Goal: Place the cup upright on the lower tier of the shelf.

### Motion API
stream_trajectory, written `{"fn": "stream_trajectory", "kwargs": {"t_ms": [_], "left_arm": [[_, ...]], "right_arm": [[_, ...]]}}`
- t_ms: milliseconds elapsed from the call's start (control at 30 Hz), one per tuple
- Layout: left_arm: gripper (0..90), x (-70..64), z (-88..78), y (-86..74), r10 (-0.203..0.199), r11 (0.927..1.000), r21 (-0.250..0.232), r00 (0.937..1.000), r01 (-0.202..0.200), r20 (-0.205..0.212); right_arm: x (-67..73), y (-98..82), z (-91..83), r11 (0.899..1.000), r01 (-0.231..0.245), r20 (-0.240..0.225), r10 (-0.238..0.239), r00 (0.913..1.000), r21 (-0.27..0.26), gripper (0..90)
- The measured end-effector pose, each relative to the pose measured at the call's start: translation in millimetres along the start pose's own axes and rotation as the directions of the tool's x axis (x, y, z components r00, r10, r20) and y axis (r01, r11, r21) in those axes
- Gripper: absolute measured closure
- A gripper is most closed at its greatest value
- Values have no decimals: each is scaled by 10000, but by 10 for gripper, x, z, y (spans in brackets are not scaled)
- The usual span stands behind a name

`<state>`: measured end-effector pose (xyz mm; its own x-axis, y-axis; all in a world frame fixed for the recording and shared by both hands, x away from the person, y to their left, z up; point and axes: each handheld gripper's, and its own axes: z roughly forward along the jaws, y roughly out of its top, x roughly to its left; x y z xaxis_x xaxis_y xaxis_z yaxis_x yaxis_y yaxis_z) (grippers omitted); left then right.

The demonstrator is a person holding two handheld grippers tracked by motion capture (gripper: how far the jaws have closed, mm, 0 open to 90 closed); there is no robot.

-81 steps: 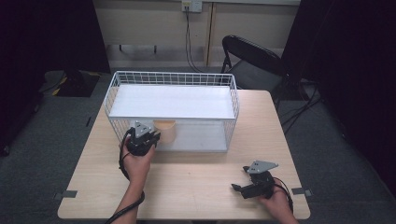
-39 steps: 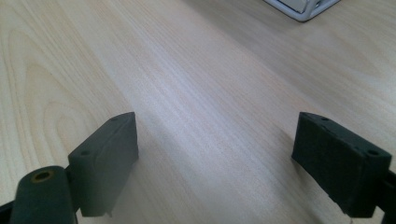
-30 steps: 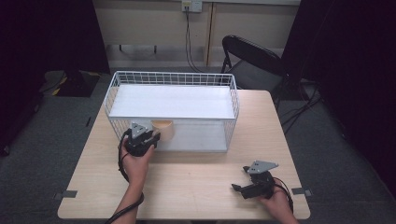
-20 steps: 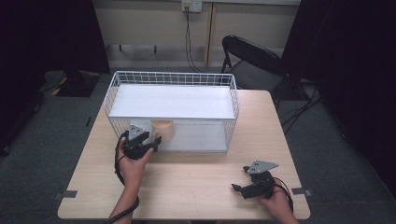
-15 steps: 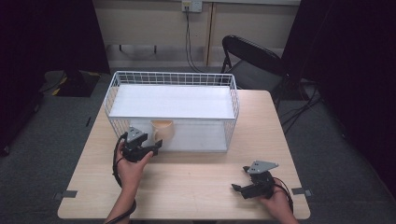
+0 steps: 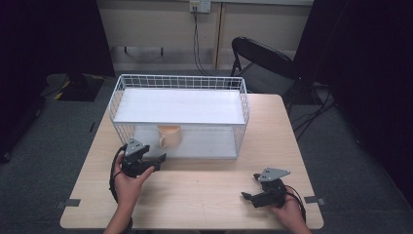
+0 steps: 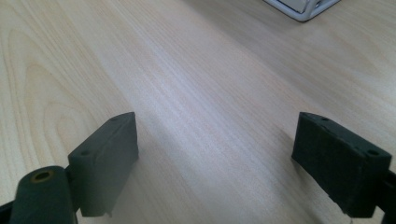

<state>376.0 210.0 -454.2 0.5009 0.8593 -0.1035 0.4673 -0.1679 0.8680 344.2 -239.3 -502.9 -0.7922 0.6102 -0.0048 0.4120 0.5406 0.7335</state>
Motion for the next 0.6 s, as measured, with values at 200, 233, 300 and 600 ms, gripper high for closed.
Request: {"fn": "stream_trajectory", "kwargs": {"t_ms": [200,233,300,600], "left_arm": [[226,16,-53,-54,-153,9999,38,9997,152,188],[223,25,-71,-71,-199,9998,75,9996,197,197],[224,28,-89,-83,-154,9999,64,9997,153,190],[200,19,-132,-178,-91,9997,215,9981,78,615]], "right_arm": [[0,0,0,10000,3,0,-3,10000,-1,136],[0,0,0,10000,0,0,0,10000,0,136],[0,0,0,10000,4,0,-4,10000,0,136],[0,0,0,10000,2,1,-2,10000,2,136]]}}
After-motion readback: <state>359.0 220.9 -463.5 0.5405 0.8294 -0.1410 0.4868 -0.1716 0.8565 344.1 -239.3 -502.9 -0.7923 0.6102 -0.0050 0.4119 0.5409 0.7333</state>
